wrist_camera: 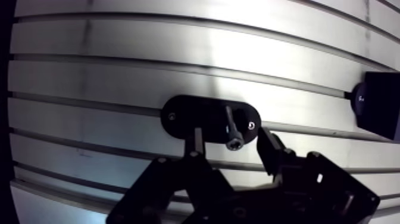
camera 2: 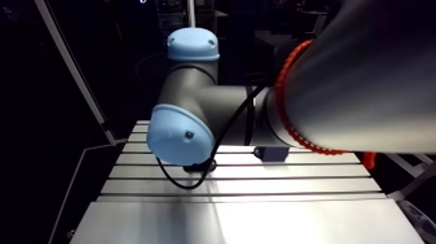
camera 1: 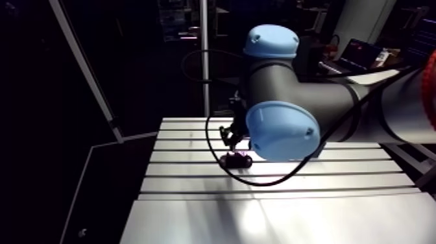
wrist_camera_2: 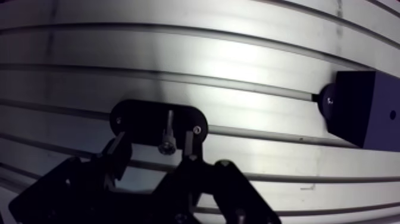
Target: Pick up the M10 bolt and insert it into the hole until fully seated.
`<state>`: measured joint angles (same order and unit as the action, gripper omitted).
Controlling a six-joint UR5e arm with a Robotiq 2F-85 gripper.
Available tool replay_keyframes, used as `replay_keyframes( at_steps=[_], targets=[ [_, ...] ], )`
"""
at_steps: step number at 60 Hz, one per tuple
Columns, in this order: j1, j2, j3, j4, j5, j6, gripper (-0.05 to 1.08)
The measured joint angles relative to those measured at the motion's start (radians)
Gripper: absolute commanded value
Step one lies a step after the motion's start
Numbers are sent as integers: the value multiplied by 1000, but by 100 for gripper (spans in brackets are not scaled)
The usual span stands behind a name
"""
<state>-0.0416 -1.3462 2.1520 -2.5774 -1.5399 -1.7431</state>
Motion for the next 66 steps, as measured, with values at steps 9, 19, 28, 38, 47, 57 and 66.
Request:
replay_keyframes(
  at_steps=[9, 19, 28, 38, 47, 57, 66],
  targets=[
    [0, -2, 2, -2, 0, -4, 45],
    [-1, -3, 5, -3, 1, -9, 46],
    [-5, -7, 9, -3, 1, -11, 46],
    [-11, -11, 14, -6, 1, -20, 46],
    [-16, -12, 18, -11, 1, -27, 47],
    [-21, -12, 21, -13, 4, -33, 48],
    [-23, -12, 23, -15, 8, -35, 49]
  ],
)
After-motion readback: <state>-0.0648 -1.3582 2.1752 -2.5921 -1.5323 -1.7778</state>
